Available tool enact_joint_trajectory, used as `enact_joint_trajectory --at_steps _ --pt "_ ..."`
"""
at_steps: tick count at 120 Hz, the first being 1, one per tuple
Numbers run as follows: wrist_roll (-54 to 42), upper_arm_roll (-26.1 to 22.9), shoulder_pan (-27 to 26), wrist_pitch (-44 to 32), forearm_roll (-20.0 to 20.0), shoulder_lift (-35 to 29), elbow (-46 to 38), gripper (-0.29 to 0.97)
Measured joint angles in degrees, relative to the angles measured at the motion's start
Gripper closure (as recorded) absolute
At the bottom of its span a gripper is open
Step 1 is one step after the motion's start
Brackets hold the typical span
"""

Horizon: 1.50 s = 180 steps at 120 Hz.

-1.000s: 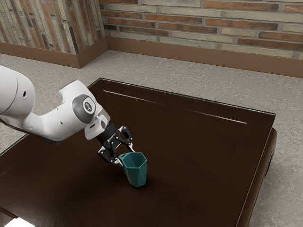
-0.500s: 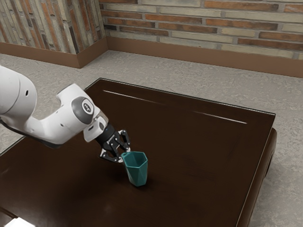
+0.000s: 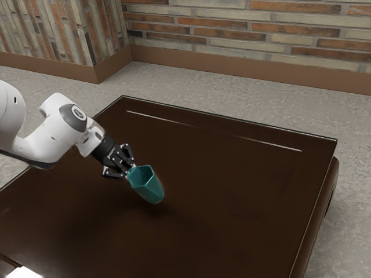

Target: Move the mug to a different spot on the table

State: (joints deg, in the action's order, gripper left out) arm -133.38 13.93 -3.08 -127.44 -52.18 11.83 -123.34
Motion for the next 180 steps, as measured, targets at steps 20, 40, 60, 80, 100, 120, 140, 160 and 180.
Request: enact_joint_trajectory --at_steps 20,40,60,80,100,120,140,160,180 --pt "2.83 1.88 0.21 5.30 3.51 0.47 5.03 0.71" --pt "9.38 1.99 0.81 10.87 8.70 2.74 8.65 0.71" --pt "17.89 1.99 0.85 16.16 13.21 3.92 11.16 0.69" --pt "24.98 1.98 1.13 19.16 15.49 6.50 15.57 0.69" --pt "30.40 1.98 1.89 20.58 16.77 9.84 18.97 0.69" --pt "34.53 1.98 2.08 20.93 17.26 11.13 20.86 0.68" --pt "37.65 1.97 2.64 20.56 17.91 12.14 21.50 0.68" --pt "39.99 1.98 3.37 20.12 18.34 12.92 21.53 0.68" --pt "41.77 1.97 3.41 19.81 18.47 13.16 21.53 0.68"
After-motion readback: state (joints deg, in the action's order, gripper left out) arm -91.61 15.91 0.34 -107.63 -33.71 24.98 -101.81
